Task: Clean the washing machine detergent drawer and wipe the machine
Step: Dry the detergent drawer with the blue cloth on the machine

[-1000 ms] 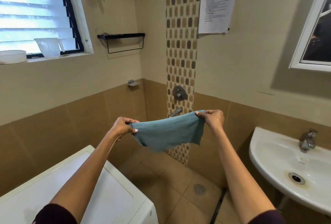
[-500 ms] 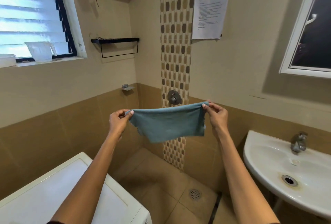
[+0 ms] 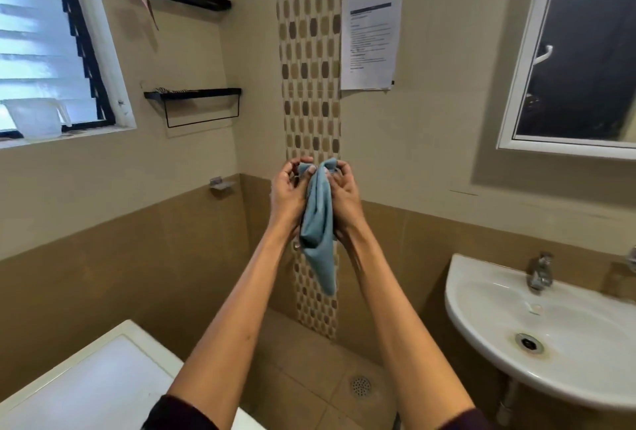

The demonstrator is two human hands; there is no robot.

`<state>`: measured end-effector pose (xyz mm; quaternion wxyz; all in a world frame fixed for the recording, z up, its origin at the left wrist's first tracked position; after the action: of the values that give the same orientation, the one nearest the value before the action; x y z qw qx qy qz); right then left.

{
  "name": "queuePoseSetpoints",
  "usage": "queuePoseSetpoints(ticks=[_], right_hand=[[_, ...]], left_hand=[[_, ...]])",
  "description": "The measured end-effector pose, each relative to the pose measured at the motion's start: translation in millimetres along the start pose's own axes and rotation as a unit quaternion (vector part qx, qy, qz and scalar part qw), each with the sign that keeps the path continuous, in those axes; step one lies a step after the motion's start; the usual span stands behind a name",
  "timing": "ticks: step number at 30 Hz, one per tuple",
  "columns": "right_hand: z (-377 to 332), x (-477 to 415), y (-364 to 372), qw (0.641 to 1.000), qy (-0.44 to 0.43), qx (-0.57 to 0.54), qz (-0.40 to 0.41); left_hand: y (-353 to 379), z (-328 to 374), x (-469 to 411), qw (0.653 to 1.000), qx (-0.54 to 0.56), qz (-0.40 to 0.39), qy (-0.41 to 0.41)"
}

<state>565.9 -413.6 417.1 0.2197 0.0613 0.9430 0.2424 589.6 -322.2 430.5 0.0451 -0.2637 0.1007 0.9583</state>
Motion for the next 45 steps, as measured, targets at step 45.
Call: queuePoseSetpoints(ticks=[45], right_hand=[[-188, 65, -274, 0.817, -0.101, 0.545, 0.161]], left_hand=[[247, -110, 63, 0.973, -0.081, -0.204, -0.074]])
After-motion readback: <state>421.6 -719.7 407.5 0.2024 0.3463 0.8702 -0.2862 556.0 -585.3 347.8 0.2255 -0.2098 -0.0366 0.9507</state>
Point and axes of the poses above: each hand's wrist, its own x-axis away from the middle knuckle, its own y-axis out of the palm, z = x × y, the point moved 10 cm from there along -x, towards the middle knuckle, and after that the axes turned 3 degrees about z, right-handed, at the moved point
